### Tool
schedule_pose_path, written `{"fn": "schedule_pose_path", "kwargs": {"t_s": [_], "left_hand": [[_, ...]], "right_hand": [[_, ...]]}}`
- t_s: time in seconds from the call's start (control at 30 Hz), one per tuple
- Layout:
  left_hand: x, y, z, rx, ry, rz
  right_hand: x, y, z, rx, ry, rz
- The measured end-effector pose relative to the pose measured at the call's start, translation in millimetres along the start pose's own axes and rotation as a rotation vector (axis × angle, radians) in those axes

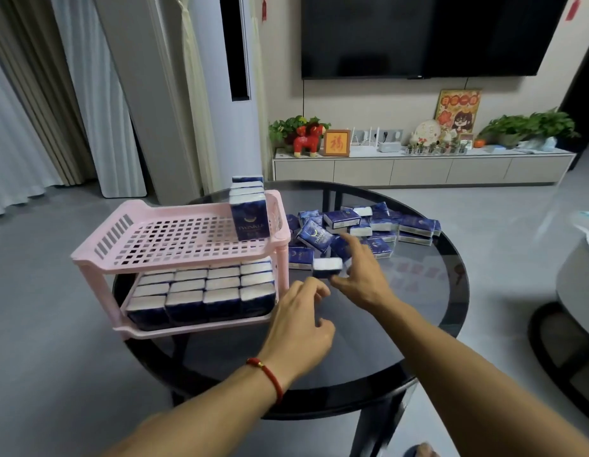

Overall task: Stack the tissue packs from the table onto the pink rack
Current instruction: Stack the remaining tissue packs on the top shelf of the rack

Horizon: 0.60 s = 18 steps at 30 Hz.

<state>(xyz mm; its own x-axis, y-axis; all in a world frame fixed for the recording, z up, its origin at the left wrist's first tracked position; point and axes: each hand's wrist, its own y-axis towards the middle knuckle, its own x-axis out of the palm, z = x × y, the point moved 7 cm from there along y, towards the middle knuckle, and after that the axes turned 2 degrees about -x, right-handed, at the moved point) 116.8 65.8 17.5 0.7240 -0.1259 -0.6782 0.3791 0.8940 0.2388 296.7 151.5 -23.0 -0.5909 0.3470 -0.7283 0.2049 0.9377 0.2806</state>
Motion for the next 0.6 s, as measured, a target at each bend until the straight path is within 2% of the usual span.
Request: {"fn": "schedule_pose_path", "kwargs": {"t_s": [0.07,0.17,0.3,0.37,0.4,0.43,0.47,0.5,0.57,0.6], "left_hand": [[3.1,0.1,-8.1,-0.078,-0.013,-0.020],[8.1,0.8,-16.2,-0.138,-0.039,-0.034],[19.6,-2.2,-17.4,-0.228,-0.037,-0.097],[20.7,-1.1,-17.3,-0.268,-0.137,-0.060],[20.7,0.2,-19.6,-0.288,-0.183,-0.041],[20.2,1.2,-22.4,-0.312,-0.213,-0.031],[20.2,2.3,-26.7,-0.332,-0.231,-0.027],[19.7,2.3,-30.2,-0.347,-0.240,-0.027],[17.3,1.0,-34.1,-0.366,-0.251,-0.032],[15.5,-0.4,-34.5,-0.371,-0.261,-0.036]], "right_hand": [[-0.5,2.2,-9.9,-0.075,-0.012,-0.032],[-9.7,-3.2,-15.9,-0.023,0.108,-0.107],[-17.2,-27.1,-17.3,0.061,0.385,-0.481],[-20.6,-42.2,-15.8,0.089,0.455,-0.656],[-22.3,-44.9,-14.2,0.101,0.489,-0.688],[-25.2,-42.9,-13.6,0.105,0.521,-0.661],[-29.0,-35.5,-10.2,0.096,0.519,-0.557],[-35.9,-23.8,-3.9,0.065,0.423,-0.381],[-52.2,-1.7,6.2,-0.050,-0.023,0.022],[-50.4,4.5,7.9,-0.100,-0.255,0.112]]}}
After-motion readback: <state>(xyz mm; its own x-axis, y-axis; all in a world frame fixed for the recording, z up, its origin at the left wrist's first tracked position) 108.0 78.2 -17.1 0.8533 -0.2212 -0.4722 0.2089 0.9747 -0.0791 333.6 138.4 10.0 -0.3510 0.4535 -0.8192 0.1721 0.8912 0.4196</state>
